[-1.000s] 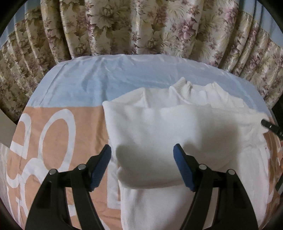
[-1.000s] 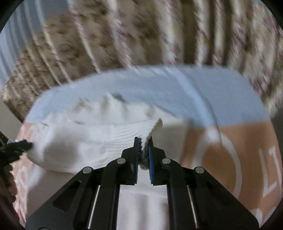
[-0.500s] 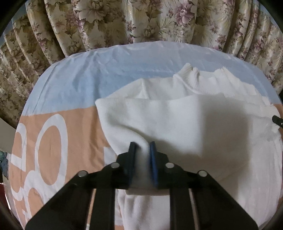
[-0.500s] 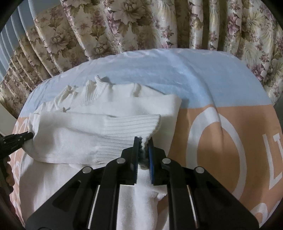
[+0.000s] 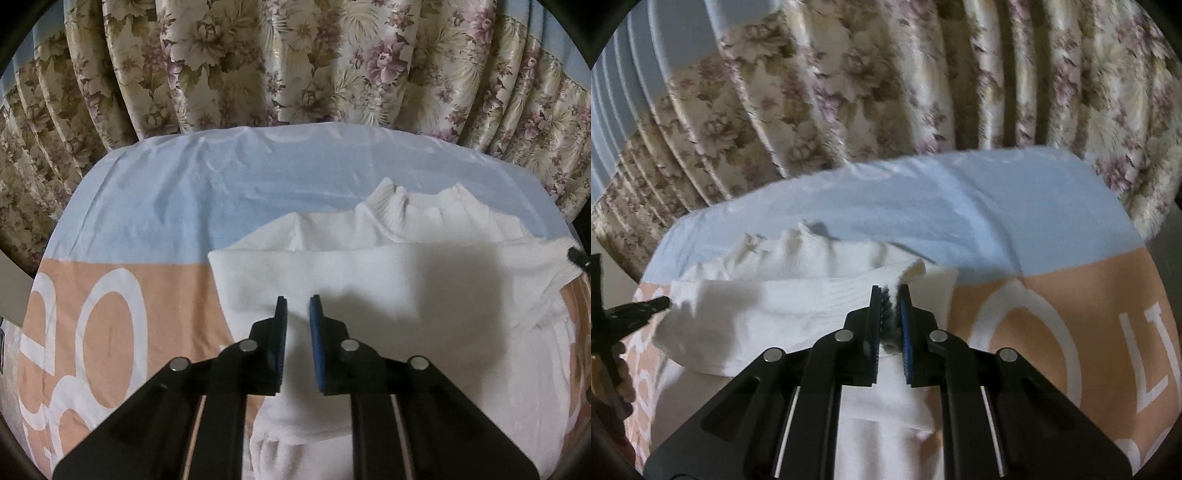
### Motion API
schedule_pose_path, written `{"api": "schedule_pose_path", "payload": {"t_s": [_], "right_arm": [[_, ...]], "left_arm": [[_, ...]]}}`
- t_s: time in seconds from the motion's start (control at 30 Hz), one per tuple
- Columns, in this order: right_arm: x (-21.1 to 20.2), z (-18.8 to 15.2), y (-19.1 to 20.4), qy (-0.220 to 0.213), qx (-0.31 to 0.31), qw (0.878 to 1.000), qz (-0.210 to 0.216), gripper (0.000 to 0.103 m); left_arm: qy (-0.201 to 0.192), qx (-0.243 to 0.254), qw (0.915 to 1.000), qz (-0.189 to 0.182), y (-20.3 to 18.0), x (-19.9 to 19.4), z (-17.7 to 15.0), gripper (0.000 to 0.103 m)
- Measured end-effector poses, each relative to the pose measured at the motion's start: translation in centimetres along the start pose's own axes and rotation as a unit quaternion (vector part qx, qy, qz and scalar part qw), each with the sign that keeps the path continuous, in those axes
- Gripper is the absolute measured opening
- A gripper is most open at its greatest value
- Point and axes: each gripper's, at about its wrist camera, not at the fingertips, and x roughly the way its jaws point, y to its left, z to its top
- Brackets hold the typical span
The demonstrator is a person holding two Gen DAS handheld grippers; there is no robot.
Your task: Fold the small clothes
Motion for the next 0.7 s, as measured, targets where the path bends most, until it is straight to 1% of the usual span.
{"api": "schedule_pose_path", "payload": {"t_s": [0.03,0.07,0.13,0.17,0.23,0.33,0.37,0.4,0.43,0.53,0.63,0.67,0.7], "right_arm": [[0.4,-0.4,-0.3,0.008,0.001,1.0,-0.003,0.01],[1.0,-0.8,-0.6,0.016,0.001,1.0,-0.006,0.01],[2.0,-1.6,-1.0,0.037,0.001,0.999,-0.01,0.01],[2.0,-1.8,-1.0,0.036,0.002,0.999,-0.009,0.012],[1.2,-1.9,-1.1,0.025,0.005,1.0,-0.01,0.018],[-0.9,-1.6,-0.7,-0.003,-0.011,1.0,-0.025,0.02],[-1.4,-1.6,-0.5,-0.006,-0.014,1.0,-0.022,0.022],[-1.8,-1.6,-0.1,-0.005,-0.02,1.0,-0.014,0.027],[-1.9,-1.8,0.3,-0.002,-0.028,1.0,-0.009,0.029],[-1.1,-2.6,2.0,0.017,-0.063,0.998,-0.002,0.031],[0.2,-3.4,2.6,0.038,-0.074,0.997,-0.001,0.031],[0.9,-3.8,2.6,0.051,-0.079,0.996,-0.008,0.031],[1.3,-4.1,2.6,0.058,-0.084,0.995,-0.012,0.031]], "left_arm": [[0.002,0.0,1.0,0.001,0.1,0.1,-0.1,0.028],[0.004,-0.001,1.0,0.002,0.1,0.2,-0.1,0.032],[0.012,0.002,0.9999,0.007,0.2,0.7,-0.3,0.033],[0.014,0.005,0.9998,0.011,0.2,0.8,-0.5,0.033],[0.017,0.012,0.9996,0.02,0.1,0.9,-0.8,0.033],[0.015,0.021,0.9995,0.021,-0.3,0.3,-1.2,0.034],[0.013,0.025,0.9994,0.022,-0.6,0.0,-1.4,0.035],[0.011,0.034,0.9991,0.024,-1.1,-0.3,-1.8,0.04],[0.01,0.038,0.9989,0.025,-1.3,-0.4,-2.1,0.043],[0.017,0.054,0.9981,0.025,-2.5,-0.3,-3.2,0.046],[0.029,0.067,0.9962,0.047,-2.8,0.6,-4.3,0.047],[0.031,0.068,0.9958,0.052,-2.7,0.8,-4.6,0.049],[0.03,0.069,0.9955,0.057,-2.6,0.9,-4.8,0.055]]}}
